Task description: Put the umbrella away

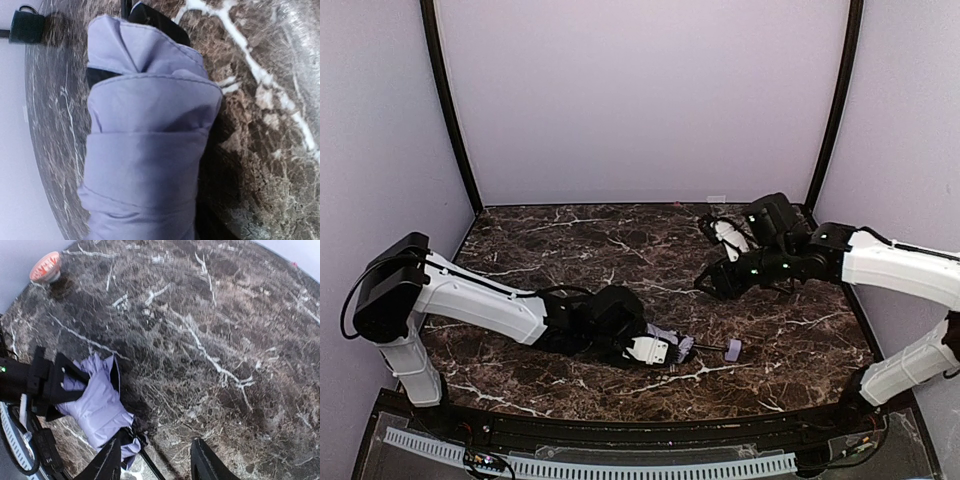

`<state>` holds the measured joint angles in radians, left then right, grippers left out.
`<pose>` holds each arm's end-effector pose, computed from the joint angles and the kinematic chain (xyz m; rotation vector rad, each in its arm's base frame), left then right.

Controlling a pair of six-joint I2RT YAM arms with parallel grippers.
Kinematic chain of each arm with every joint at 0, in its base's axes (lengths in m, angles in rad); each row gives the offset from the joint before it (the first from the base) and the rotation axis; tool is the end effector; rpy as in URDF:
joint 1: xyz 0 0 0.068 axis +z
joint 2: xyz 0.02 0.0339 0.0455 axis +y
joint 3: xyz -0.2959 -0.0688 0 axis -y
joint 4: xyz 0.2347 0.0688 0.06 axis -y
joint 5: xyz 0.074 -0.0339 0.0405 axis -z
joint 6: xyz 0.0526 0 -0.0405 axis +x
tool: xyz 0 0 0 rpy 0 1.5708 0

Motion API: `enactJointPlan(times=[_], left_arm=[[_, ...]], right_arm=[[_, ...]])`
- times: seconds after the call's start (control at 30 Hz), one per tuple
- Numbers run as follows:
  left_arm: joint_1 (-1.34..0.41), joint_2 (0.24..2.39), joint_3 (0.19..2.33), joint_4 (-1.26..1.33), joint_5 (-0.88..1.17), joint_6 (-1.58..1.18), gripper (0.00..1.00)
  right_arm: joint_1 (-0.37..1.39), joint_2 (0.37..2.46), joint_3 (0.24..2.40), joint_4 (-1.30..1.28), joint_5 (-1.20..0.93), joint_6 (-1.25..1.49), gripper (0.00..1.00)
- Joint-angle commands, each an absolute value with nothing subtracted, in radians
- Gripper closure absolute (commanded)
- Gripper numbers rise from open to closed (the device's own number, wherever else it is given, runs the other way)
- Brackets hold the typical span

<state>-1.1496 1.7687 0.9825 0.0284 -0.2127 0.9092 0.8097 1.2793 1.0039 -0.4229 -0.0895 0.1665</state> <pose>0.1645 -0.3400 0.1937 1.9235 1.2805 0.1255 0.1855 0.2016 0.3096 -0.7863 2.2056 0.6044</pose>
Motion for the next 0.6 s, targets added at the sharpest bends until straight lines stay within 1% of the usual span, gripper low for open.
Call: enactJointPlan(times=[0.0, 0.03, 0.07, 0.17, 0.27, 0.37, 0.47, 0.57], left_arm=[[-1.136, 1.768, 0.984, 0.009, -0.313, 0.988, 0.33], [-1.133, 1.754, 0.992, -0.004, -0.285, 0.953, 0.06], [-1.132, 1.736, 0.996, -0.018, -0.249, 0.918, 0.02], [-1.128, 1.680, 0.990, -0.043, -0.168, 0.818, 0.01], [-1.120, 1.598, 0.959, -0.061, -0.100, 0.719, 0.01], [-1.079, 1.470, 0.911, -0.073, -0.028, 0.552, 0.01], [-0.963, 1.356, 0.870, -0.068, 0.030, 0.293, 0.01], [-0.838, 1.268, 0.807, -0.061, -0.010, 0.067, 0.01]], right_arm=[[0.805, 1.386, 1.082, -0.525, -0.140, 0.148, 0.51], [0.807, 1.402, 1.085, -0.523, -0.166, 0.147, 0.50], [0.808, 1.413, 1.084, -0.515, -0.199, 0.145, 0.48], [0.834, 1.449, 1.091, -0.478, -0.248, 0.137, 0.42], [0.873, 1.499, 1.137, -0.481, -0.231, 0.095, 0.37], [0.903, 1.578, 1.227, -0.522, -0.205, 0.046, 0.35], [0.934, 1.710, 1.328, -0.600, -0.152, 0.001, 0.30], [0.987, 1.820, 1.426, -0.699, -0.075, -0.043, 0.24]])
